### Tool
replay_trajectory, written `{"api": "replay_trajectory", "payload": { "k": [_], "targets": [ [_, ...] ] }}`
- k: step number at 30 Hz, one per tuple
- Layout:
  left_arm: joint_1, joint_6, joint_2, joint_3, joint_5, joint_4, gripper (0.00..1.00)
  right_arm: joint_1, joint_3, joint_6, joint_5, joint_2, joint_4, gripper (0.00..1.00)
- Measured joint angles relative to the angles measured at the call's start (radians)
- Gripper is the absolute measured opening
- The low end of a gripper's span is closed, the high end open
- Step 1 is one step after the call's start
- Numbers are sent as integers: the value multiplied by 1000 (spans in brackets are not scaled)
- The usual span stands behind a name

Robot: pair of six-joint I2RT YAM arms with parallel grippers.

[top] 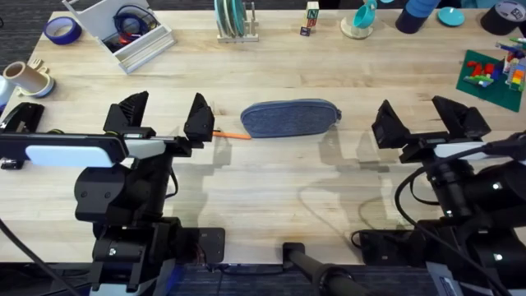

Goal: Unzip the bag, pick up the pens from the table one at a time and place them inside, then zip the bag closed.

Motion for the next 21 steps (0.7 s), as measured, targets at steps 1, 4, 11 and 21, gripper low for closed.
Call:
{"api": "replay_trajectory", "payload": {
  "k": [1, 4, 11, 21],
  "targets": [
    [0, 0, 0, 0, 0, 0, 995, 0, 0, 0, 0, 0, 0, 995],
    [0, 0, 0, 0, 0, 0, 995, 0, 0, 0, 0, 0, 0, 996],
    [0, 0, 0, 0, 0, 0, 995, 0, 0, 0, -1, 0, 0, 996],
    [0, 0, 0, 0, 0, 8, 993, 0, 0, 0, -1, 0, 4, 996]
  ]
}}
